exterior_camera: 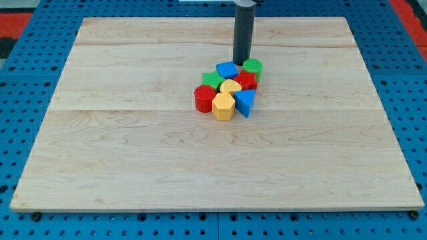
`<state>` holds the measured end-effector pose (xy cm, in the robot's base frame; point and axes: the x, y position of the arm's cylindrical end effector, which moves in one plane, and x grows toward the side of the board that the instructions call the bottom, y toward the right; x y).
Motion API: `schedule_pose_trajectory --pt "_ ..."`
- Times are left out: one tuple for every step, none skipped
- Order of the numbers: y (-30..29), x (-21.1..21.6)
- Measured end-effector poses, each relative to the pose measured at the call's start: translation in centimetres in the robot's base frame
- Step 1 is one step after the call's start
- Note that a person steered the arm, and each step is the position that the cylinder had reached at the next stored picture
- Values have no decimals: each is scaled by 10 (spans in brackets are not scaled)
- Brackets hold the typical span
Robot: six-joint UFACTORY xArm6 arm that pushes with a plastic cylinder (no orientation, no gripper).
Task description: Drag the green circle to the right side of the blue triangle
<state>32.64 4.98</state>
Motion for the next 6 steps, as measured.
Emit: schedule_pose_trajectory --pt "20 0" --pt "47 3" --pt "67 8" --pt "69 12" --pt "51 4" --pt "7 -41"
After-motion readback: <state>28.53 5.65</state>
